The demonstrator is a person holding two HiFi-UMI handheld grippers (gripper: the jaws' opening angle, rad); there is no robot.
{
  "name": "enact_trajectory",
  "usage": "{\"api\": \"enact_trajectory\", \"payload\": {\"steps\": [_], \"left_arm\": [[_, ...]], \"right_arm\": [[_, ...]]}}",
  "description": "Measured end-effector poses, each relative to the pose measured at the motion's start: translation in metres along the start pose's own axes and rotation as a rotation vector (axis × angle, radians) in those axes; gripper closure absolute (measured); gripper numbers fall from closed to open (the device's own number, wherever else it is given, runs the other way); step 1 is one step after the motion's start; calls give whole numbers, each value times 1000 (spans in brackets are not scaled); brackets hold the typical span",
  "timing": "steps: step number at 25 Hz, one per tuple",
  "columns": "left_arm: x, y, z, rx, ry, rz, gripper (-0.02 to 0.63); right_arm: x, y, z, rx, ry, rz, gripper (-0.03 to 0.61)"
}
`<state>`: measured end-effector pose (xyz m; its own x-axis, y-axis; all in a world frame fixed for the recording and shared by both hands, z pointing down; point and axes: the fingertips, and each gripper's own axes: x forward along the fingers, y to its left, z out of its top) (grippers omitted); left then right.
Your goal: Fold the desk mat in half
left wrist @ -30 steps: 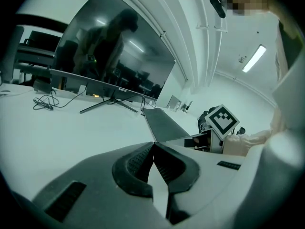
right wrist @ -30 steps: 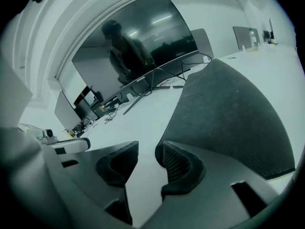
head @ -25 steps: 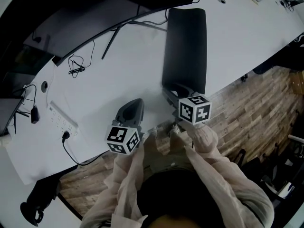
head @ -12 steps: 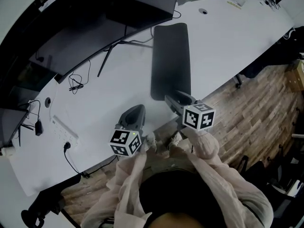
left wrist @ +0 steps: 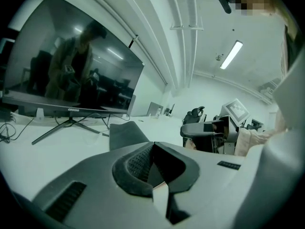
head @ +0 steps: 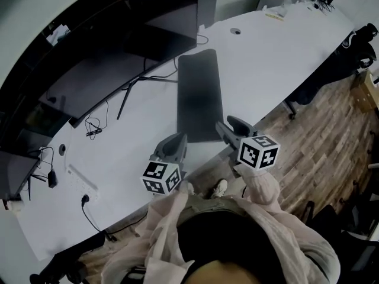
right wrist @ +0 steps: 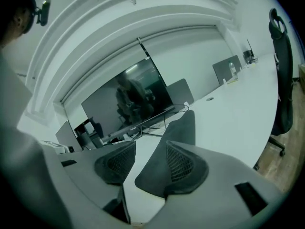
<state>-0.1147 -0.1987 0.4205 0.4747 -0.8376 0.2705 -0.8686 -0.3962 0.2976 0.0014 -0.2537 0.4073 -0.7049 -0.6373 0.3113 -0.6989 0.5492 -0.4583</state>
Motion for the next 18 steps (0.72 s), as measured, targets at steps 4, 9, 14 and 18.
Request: {"api": "enact_trajectory", "payload": {"steps": [4,9,14,18], "left_arm": [[21,-21,18,48,-20,-61,586],[44,-46,34,90,-44,-138,586],[58,-72,41,115,-71,-205,586],[62,-87,36,120,-69,-240,586]], "right_arm": [[-25,-20,22,-16,-70,-50,367],[-64,-44,41,-63,-174,-118,434],[-107,-64,40,-166,-252,-253,547],[-129,-78,21,-185,-253,-335,565]]}}
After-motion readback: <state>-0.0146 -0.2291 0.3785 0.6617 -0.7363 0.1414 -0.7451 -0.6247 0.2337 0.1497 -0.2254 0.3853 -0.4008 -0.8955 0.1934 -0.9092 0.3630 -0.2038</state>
